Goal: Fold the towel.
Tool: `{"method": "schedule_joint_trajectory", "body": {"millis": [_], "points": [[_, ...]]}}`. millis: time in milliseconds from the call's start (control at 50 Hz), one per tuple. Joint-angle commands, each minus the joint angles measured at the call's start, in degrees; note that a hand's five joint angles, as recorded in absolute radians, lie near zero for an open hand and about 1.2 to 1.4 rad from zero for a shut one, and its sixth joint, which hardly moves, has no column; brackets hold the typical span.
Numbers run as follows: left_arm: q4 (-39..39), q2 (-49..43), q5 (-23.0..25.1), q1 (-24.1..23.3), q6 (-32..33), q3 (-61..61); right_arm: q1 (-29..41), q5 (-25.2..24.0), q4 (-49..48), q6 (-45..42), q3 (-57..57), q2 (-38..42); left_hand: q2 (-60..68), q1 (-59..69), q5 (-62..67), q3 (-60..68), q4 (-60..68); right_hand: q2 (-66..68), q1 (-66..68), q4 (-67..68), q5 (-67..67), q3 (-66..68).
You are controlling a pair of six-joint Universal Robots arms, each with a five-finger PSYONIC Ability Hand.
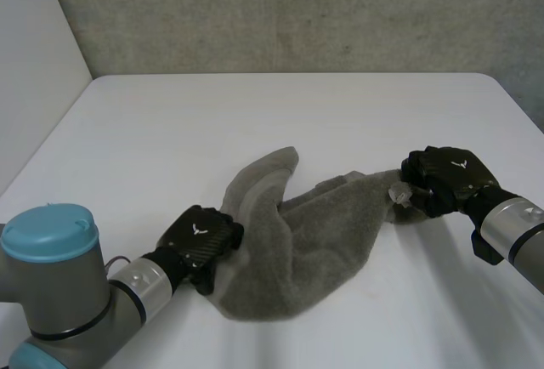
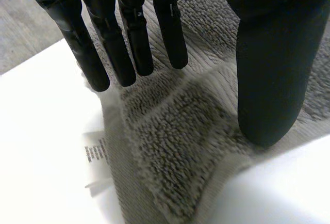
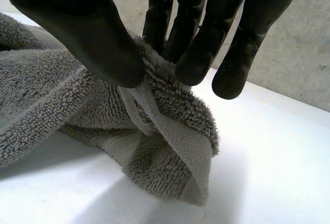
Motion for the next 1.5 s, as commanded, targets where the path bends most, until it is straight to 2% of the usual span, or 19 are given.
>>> {"method": "schedule_joint_trajectory", "body": {"millis": [20, 160, 400, 440, 460, 480, 500, 800, 960, 980, 1000, 1020, 1040, 1060, 1220, 1500], "points": [[1.58, -0.84, -0.03, -0.30, -0.09, 0.25, 0.00, 0.00, -0.04, -0.30, 0.00, 0.00, 10.25, 10.24, 21.49, 10.26, 10.33, 6.55, 6.25, 3.83, 5.40, 3.50], [1.75, -1.46, -0.03, -0.39, -0.17, 0.34, 0.00, 0.00, -0.04, -0.39, 0.17, 0.00, 20.16, 20.15, 31.40, 20.17, 20.24, 6.55, 6.25, 3.83, 5.40, 3.50], [1.58, -1.46, -0.03, -0.48, -0.17, 0.25, 0.00, 0.00, 0.05, -0.30, 0.26, 0.00, 21.69, 21.68, 32.93, 21.70, 21.76, 6.55, 6.25, 3.83, 5.40, 3.50], [1.58, -1.46, -0.03, -0.56, -0.26, 0.25, 0.00, 0.00, -0.04, -0.39, 0.26, 0.00, 32.55, 32.54, 43.79, 32.56, 32.62, 6.55, 6.25, 3.83, 5.40, 3.50], [1.58, -1.46, -0.03, -0.56, -0.26, 0.25, 0.00, 0.00, -0.04, -0.39, 0.26, 0.00, 32.62, 32.61, 43.86, 32.63, 32.70, 6.55, 6.25, 3.83, 5.40, 3.50], [1.66, -1.46, -0.03, -0.56, -0.26, 0.25, 0.00, 0.00, -0.04, -0.39, 0.26, 0.00, 39.78, 39.78, 51.03, 39.79, 39.86, 6.55, 6.25, 3.83, 5.40, 3.50], [1.66, -1.46, -0.03, -0.56, -0.26, 0.25, 0.00, 0.00, -0.04, -0.39, 0.26, 0.00, 41.17, 41.16, 52.41, 41.18, 41.24, 6.55, 6.25, 3.83, 5.40, 3.50], [2.28, -1.20, -0.12, -0.12, -0.35, 1.04, 0.00, 0.00, -0.04, -0.39, 0.26, 0.00, 41.18, 41.17, 52.42, 41.19, 41.25, 6.55, 6.25, 3.83, 5.40, 3.50], [2.90, 5.49, -0.73, 0.05, -1.32, -0.54, -0.26, 0.09, 0.05, -0.39, 0.17, -0.61, 41.18, 41.17, 52.42, 41.19, 41.25, 6.55, 6.25, 3.83, 5.40, 3.50], [2.81, 7.23, -0.56, -0.30, -1.93, -2.02, -0.27, 0.09, 0.05, -0.39, 0.17, -0.62, 32.88, 32.87, 44.12, 32.89, 32.95, 6.55, 6.25, 3.83, 5.40, 3.50], [2.81, 7.24, -0.56, -0.30, -1.93, -2.04, -0.44, 0.09, 0.05, -0.39, 0.09, -1.05, 32.79, 32.78, 44.03, 32.80, 32.87, 6.55, 6.25, 3.83, 5.40, 3.50], [2.63, 9.25, -0.30, -1.34, -2.80, -3.95, -0.62, 0.09, 0.05, -0.39, -0.09, -1.49, 2.48, 2.47, 13.72, 2.49, 2.56, 6.55, 6.25, 3.83, 5.40, 3.50], [2.63, 9.27, -0.29, -1.36, -2.81, -3.97, -0.62, 0.09, 0.05, -0.39, -0.09, -1.50, 2.18, 2.17, 13.42, 2.19, 2.25, 6.55, 6.25, 3.83, 5.40, 3.50], [2.54, 10.48, -0.21, -2.57, -2.98, -5.10, -0.70, 0.09, 0.05, -0.39, -0.09, -1.93, -9.48, -9.49, 1.76, -9.47, -9.41, 6.55, 6.25, 3.83, 5.40, 3.50], [1.84, 11.38, -0.12, -6.89, -2.37, -9.50, -0.62, 0.00, 0.22, -0.30, -0.09, -1.93, -19.69, -19.70, -8.45, -19.68, -19.61, 6.55, 6.25, 3.83, 5.40, 3.50], [1.93, 6.55, -0.20, -6.98, -2.28, -8.98, -0.44, 0.00, 0.22, -0.39, 0.00, -1.58, -14.14, -14.15, -2.90, -14.13, -14.07, 6.55, 6.25, 3.83, 5.40, 3.50]]}}
